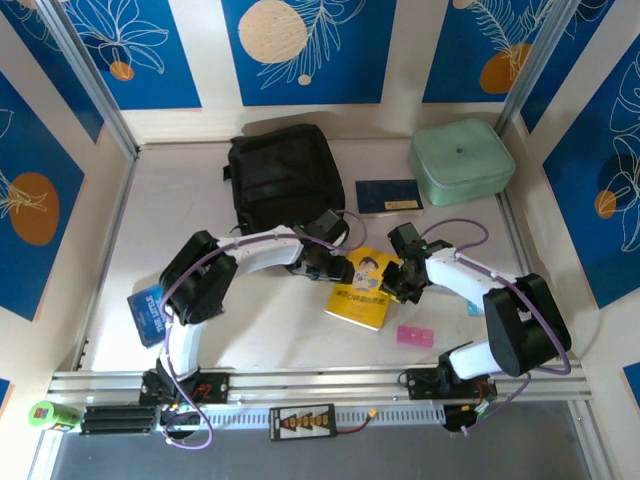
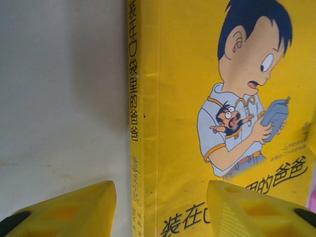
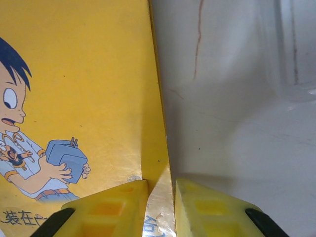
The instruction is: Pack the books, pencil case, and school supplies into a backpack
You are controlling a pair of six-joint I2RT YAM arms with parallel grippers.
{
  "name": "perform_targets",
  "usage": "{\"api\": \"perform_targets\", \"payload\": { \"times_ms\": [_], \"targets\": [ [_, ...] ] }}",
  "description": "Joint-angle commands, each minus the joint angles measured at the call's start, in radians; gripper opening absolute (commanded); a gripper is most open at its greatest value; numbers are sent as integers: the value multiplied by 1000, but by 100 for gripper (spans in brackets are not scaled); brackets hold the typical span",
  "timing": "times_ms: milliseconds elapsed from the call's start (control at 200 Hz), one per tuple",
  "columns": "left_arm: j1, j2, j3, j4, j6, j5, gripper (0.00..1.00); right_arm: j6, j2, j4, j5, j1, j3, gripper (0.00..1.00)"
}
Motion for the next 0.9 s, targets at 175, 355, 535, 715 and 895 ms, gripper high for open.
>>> {"api": "perform_targets", "payload": {
  "times_ms": [175,355,535,715,895],
  "targets": [
    [-16,43,24,30,-16,84,41,-4,49,-4,-32,-5,3,24],
    [-16,30,13,75,-25,148,38,0,66,-6,-37,-5,14,23],
    [-14,-52,-39,165,-47,235,37,22,65,17,-69,-5,-3,23],
    [-10,-161,-149,301,-89,297,37,51,54,104,-121,-23,-36,23],
    [9,-237,-299,468,-158,296,36,45,39,264,-209,-66,-59,23]
  ]
}}
